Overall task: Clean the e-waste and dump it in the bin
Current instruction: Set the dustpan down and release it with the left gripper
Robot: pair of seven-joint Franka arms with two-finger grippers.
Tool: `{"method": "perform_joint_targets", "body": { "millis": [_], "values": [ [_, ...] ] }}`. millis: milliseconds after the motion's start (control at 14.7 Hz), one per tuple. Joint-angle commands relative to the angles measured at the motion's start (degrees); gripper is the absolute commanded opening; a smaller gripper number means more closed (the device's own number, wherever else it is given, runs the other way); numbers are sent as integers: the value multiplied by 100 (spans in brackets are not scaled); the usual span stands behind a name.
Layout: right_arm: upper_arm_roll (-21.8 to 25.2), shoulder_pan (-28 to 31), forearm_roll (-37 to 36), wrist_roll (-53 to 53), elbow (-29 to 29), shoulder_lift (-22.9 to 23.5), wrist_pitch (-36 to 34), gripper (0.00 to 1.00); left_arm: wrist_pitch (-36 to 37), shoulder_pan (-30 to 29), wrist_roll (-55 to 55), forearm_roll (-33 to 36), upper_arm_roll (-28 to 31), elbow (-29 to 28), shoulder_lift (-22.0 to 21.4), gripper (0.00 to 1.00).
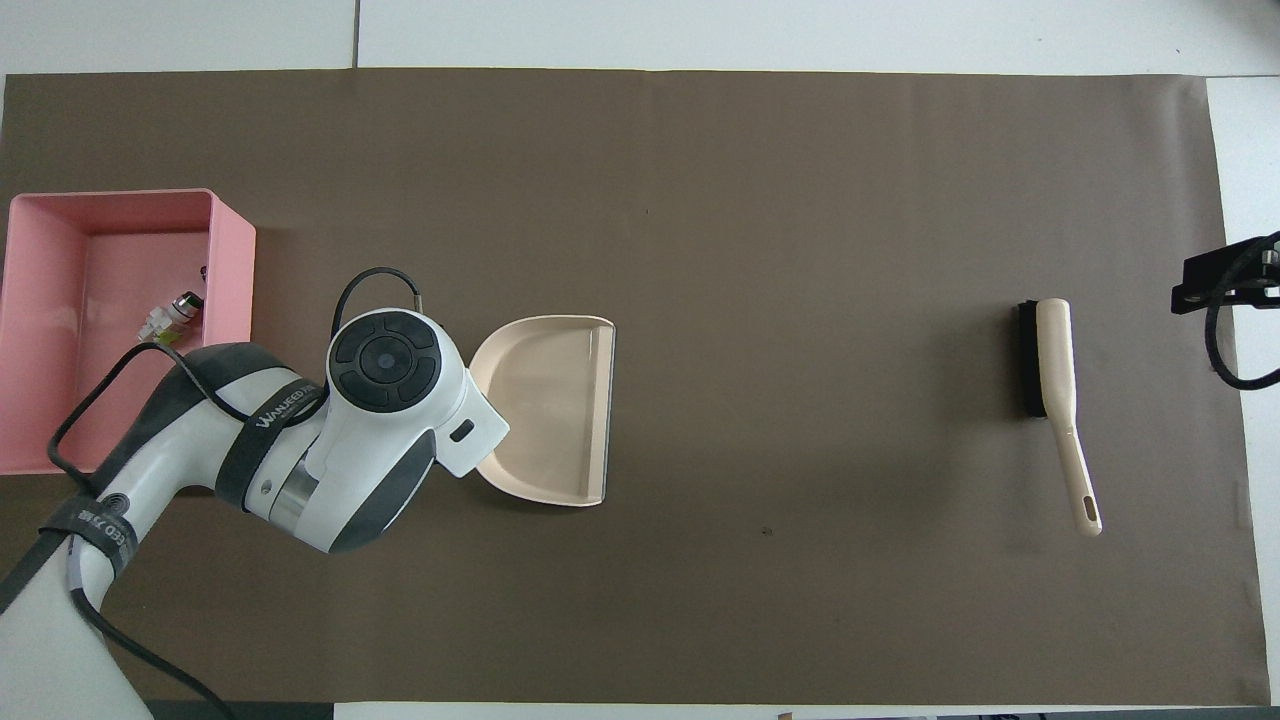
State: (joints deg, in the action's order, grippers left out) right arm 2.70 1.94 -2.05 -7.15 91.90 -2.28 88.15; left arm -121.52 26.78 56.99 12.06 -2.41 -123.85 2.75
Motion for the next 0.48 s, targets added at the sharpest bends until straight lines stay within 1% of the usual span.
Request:
{"method": "perform_joint_targets", "body": {
  "millis": [0, 136, 205, 341, 409],
  "values": [
    [-6, 35, 30, 91, 73, -53, 27, 100, 513, 3, -781, -89, 100, -78, -458, 97],
    [-6, 35, 30, 91, 73, -44, 27, 100, 1101, -155, -2499, -89, 92, -87, -635, 97],
    [-6, 35, 30, 91, 73, -53, 27, 100, 1226, -277, -3274, -89, 92, -61, -661, 98],
    [-6, 35, 21, 91, 73, -53, 27, 100, 1245, -462, -4646, -89, 109, -52, -723, 98],
    [-6, 35, 30, 91, 73, -53, 27, 100, 1227, -698, -5201, -98, 126, 0, -732, 98]
  ]
}}
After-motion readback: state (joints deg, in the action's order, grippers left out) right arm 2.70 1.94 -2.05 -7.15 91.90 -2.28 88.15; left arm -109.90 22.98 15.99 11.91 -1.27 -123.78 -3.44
